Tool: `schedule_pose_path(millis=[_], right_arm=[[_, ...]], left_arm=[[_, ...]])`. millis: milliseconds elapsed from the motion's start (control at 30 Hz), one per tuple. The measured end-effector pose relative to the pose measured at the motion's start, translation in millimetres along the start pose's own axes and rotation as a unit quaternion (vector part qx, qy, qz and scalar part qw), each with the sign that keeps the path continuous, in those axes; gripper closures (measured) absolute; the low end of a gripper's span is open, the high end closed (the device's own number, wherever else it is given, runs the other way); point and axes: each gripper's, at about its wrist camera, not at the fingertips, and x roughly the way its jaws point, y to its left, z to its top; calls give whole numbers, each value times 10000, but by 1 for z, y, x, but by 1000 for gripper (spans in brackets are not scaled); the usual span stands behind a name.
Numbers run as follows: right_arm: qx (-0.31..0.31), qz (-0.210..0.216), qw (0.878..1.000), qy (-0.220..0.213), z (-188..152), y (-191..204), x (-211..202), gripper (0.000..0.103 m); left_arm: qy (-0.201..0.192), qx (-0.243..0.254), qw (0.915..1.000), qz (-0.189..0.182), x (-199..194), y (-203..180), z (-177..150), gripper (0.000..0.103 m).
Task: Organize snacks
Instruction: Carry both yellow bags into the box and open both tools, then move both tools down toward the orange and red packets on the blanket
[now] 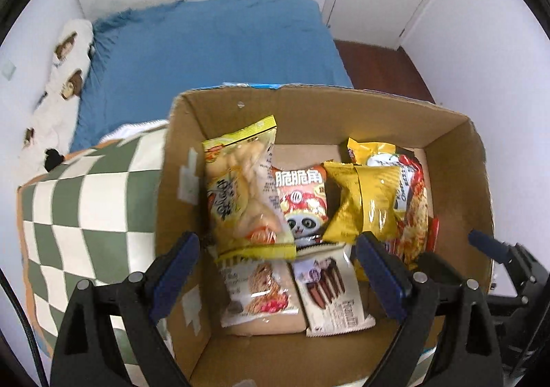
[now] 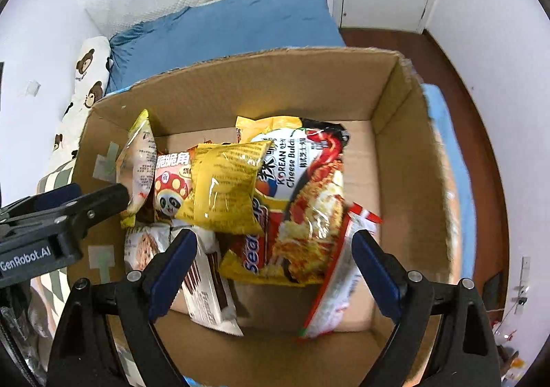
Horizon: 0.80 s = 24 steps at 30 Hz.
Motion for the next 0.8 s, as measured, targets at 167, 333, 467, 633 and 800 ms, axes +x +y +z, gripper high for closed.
schedule_pose_path(millis=[167, 333, 467, 633, 800], right_arm=[[-124, -158, 9992, -342, -24, 2, -29, 9], [-163, -194, 9973, -687, -52, -2, -57, 10], [-158, -175, 9950, -975, -70, -4, -86, 10], [-129, -191, 9909, -1328, -91, -6, -120, 10], [-122, -136, 9876, -1560, -109, -6, -148, 10]], left_arm=[[-514, 110, 9984, 223, -32, -4, -33, 10], [-912, 211, 9949, 367, -60, -11, -63, 10], [-1192, 201, 9919, 394, -81, -16, -82, 10], [-1572, 217, 9865, 408, -110, -22, -105, 10], [-1751, 204, 9838, 333, -128, -27, -121, 10]])
